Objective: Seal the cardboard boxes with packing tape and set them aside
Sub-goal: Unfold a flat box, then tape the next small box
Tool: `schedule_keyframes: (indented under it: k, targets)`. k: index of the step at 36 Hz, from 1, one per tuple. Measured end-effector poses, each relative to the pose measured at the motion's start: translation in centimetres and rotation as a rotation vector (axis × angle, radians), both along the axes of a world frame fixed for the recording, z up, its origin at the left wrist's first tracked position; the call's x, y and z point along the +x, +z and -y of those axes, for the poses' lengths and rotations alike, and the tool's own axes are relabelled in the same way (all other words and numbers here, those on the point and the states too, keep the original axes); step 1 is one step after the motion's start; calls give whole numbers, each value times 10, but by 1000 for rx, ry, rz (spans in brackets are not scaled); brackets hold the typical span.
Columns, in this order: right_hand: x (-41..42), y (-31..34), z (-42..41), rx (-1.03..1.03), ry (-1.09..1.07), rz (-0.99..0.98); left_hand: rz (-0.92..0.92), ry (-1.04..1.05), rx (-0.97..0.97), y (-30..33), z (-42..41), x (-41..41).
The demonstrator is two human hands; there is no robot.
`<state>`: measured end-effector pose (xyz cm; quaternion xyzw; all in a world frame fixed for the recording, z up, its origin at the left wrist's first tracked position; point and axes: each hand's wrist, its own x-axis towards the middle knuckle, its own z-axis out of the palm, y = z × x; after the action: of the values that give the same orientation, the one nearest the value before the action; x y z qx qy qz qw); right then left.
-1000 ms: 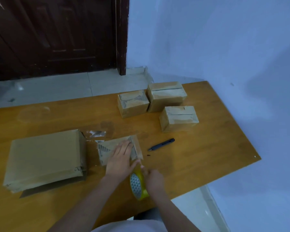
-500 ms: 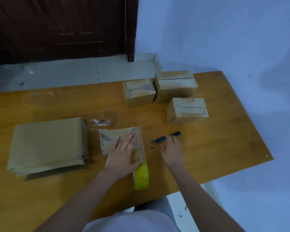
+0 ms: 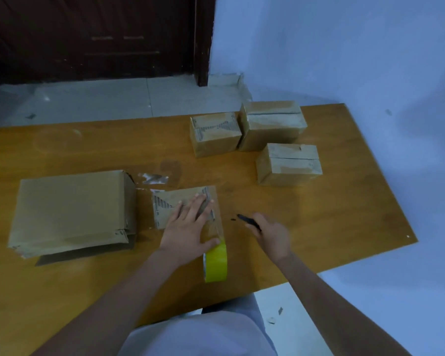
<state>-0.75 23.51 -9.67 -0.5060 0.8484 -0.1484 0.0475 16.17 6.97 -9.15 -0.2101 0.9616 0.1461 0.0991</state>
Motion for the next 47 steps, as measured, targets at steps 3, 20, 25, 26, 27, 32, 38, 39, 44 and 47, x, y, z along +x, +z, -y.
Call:
schedule_keyframes:
  k: [3, 20, 25, 26, 27, 32, 38, 39, 44, 47]
  targets:
    - [8, 8, -5, -96, 254, -153, 2, -8, 2, 1, 1, 0]
    - [5, -21, 14, 242, 86, -207, 18, 15, -7, 4, -1, 1]
    - [-5, -41, -2, 284, -118, -173, 5, 11, 9, 2, -1, 1]
    - [-4, -44, -2, 269, -149, -150, 1, 11, 10, 1, -1, 1]
    - [-2, -44, 0, 233, -175, -91, -3, 11, 9, 0, -1, 1]
    - [40, -1, 24, 29, -348, 820, -34, 19, 3, -2, -2, 1]
    - [72, 3, 29, -81, -425, 1358, -126, 35, 31, -4, -2, 3]
    - [74, 1, 29, -106, -446, 1370, -128, 43, 53, -2, -2, 3]
    - [77, 3, 26, -137, -429, 1334, -163, 137, 90, 1, -2, -3]
    - [77, 2, 21, -123, -406, 1294, -214, 158, 20, -3, -3, -6]
